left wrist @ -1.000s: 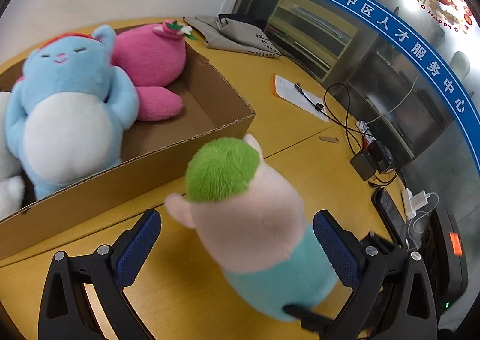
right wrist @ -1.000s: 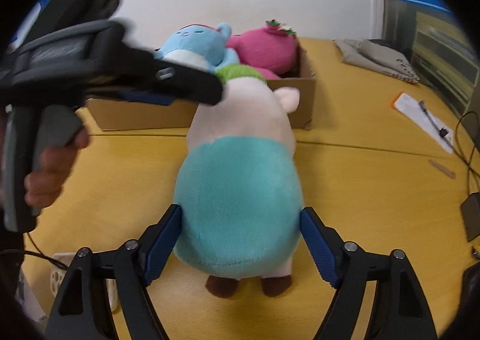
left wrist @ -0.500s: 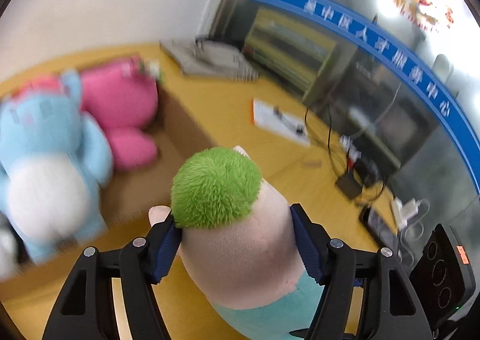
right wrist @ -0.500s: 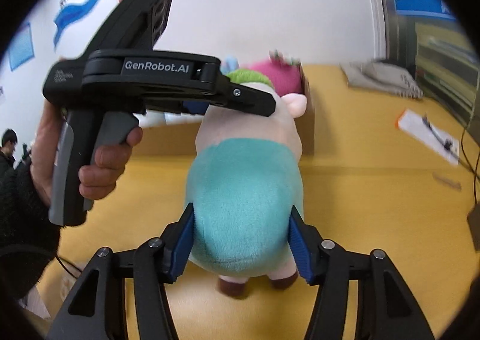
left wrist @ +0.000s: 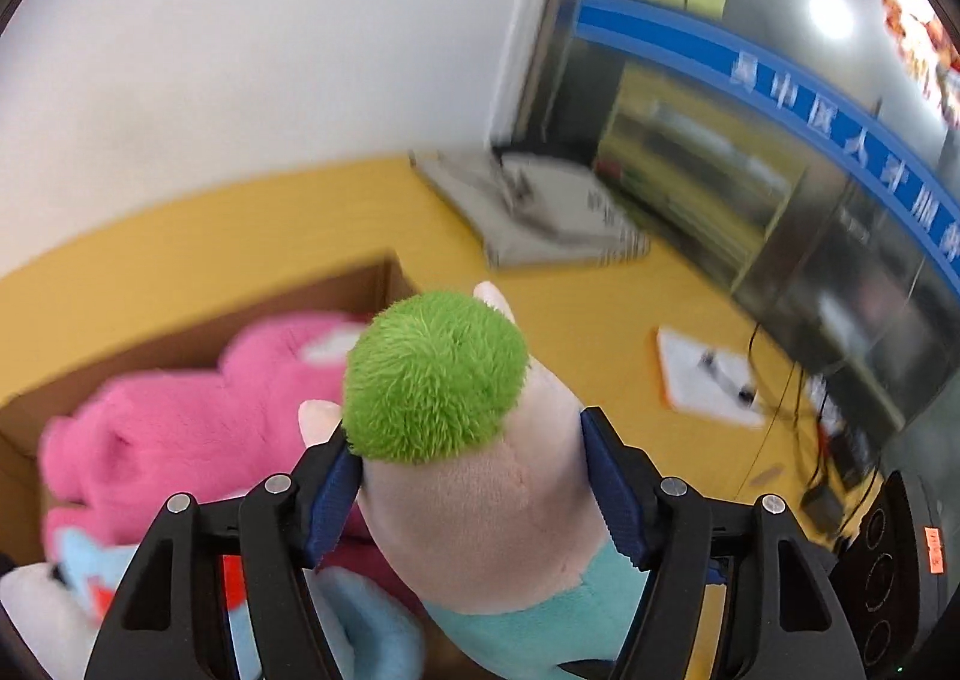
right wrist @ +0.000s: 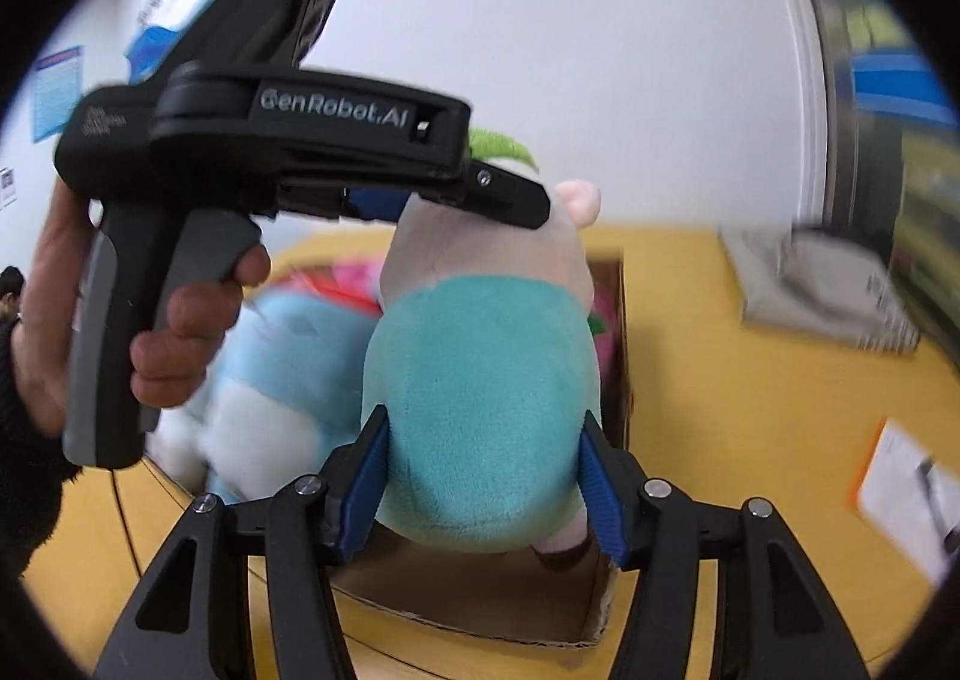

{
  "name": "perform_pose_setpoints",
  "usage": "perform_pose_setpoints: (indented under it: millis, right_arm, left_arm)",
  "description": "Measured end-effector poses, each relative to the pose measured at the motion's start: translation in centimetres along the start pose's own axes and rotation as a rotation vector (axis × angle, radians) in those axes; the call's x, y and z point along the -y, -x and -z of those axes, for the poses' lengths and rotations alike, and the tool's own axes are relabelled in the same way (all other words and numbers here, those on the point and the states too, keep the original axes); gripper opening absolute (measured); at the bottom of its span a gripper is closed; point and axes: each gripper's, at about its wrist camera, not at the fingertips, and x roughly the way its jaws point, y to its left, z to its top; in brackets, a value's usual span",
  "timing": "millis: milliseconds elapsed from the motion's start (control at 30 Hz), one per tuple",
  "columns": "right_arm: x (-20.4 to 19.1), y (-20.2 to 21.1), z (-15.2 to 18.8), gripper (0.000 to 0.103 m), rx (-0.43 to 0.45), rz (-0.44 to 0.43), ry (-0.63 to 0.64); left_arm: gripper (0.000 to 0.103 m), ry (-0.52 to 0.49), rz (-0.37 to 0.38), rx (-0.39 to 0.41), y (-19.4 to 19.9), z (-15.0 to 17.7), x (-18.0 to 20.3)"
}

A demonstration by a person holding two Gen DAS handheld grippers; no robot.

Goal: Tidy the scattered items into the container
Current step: 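Carry the green-haired plush into the box and open both grippers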

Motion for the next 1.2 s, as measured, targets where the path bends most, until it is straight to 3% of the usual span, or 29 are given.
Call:
perform_pose_setpoints:
  millis: [267, 500, 600, 733, 800, 967, 1100, 1167, 1200]
  right_arm:
    - [0.6, 2.0, 3.1, 0.059, -0.148, -0.035, -0.082]
    - [1.5, 3.6, 1.0, 0.059, -0.084, -0.030, -0.103]
    - [1.5, 0.6, 1.1, 0.058, -0.145, -0.014, -0.095]
    - [1.5, -0.2, 1.6, 0.058, -0.160, -0.012, -0.127]
    - [1.4, 0.2, 1.9, 0.058, -0.158, -0.007, -0.124]
    - [1.2, 0.0, 2.0, 0.058, -0.163, 0.026, -0.115]
    - [1.9, -0.3, 1.9, 0.057, -0.161, 0.039, -0.141]
    - [2.0, 0.2, 1.7, 0.062, -0.160, 0.043, -0.176]
    - [1.9, 0.7, 1.5, 0.073, -0.151, 0.045, -0.184]
  left_arm:
    - [0.076, -0.016, 0.032, -0.078, -2.0, 2.7, 1.7]
    - [0.082, 0.008, 0.042, -0.075, -2.4, 2.9, 1.6]
    - [0.083, -0.002, 0.002, -0.064, -1.2, 2.9, 1.9]
    - [0.083, 0.016, -0.017, 0.051, 2.8, 2.1, 1.0]
    - [0.083, 0.034, -0.067, 0.113, 4.3, 1.4, 0.3]
    - [0.083, 0.010, -0.168, -0.017, -0.9, 1.4, -0.2]
    - [0.088, 0.000, -0.200, -0.038, -3.0, 1.7, -0.3]
    - [0.088, 0.014, -0.217, -0.053, -2.7, 1.2, -0.2]
    - [0.087, 0.027, -0.219, -0.053, -2.2, 1.0, -0.2]
